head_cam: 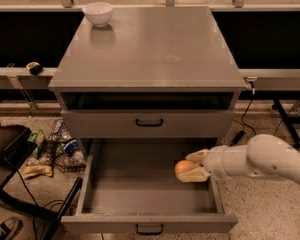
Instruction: Place orange into middle drawer
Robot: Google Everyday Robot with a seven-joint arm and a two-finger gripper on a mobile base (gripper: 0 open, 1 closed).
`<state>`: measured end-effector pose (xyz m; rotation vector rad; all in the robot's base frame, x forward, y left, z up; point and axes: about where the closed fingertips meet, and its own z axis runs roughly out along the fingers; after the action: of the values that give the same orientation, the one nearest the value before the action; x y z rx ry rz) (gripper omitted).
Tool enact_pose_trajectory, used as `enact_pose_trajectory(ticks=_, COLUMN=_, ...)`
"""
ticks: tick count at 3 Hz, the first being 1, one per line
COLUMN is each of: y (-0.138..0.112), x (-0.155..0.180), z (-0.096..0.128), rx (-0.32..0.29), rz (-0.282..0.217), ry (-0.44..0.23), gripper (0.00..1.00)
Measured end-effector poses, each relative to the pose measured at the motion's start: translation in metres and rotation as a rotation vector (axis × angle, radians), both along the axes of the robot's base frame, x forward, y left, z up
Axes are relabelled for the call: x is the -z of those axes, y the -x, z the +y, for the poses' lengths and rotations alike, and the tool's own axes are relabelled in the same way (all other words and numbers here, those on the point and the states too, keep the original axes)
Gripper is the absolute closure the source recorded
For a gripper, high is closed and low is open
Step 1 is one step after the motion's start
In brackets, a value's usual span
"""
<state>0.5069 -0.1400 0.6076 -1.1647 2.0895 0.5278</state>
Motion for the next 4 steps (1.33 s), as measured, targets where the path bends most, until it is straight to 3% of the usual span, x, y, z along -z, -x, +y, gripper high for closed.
enact_pose_trajectory(ticks=1, y=0.003, x=0.051, z=0.031, rx=-0.046, rz=0.089, ry=0.028, gripper=1.00)
enact_pose_trajectory(ticks=3, y=-0.011, x=0.129, z=0.085, rx=-0.084, rz=0.205, ry=0.103, gripper=1.00)
enact_pose_trajectory(ticks=4, y=-0.018, x=0.154, z=0.089, rx=-0.082, rz=0.246, ry=0.142, gripper=1.00)
